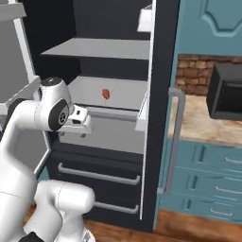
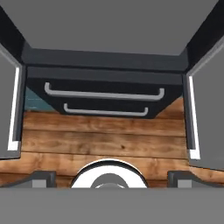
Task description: Place the cold items (carrot and sweet potato) from the fridge in one tupperware on the dining counter. Place the warm items (kebab skewer and hot dog) in the stove area in another tupperware.
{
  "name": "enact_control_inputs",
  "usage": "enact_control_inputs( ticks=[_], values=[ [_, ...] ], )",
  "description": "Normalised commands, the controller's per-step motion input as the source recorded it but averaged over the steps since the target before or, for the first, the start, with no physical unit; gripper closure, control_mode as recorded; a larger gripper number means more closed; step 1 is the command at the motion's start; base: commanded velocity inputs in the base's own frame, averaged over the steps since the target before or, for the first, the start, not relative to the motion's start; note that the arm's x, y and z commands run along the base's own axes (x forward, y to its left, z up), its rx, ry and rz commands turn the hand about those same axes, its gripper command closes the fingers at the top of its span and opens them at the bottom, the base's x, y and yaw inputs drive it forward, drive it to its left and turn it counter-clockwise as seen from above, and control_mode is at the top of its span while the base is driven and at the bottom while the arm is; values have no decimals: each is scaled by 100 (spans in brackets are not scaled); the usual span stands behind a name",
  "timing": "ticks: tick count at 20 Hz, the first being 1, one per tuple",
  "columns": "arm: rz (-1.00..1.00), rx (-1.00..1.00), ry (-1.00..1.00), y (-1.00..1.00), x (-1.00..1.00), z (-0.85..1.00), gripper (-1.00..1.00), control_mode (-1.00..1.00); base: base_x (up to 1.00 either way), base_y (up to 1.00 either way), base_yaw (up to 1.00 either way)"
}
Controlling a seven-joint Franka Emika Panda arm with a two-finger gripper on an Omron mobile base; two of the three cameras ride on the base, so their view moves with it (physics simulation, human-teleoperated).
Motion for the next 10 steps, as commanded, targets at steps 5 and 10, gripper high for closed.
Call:
enact_control_inputs(
  ticks=[5, 10],
  values=[
    [0, 0, 0, 0, 0, 0, -100, 100, 83, 0, 3],
    [0, 0, 0, 0, 0, 0, -100, 100, 58, 12, 2]
  ],
)
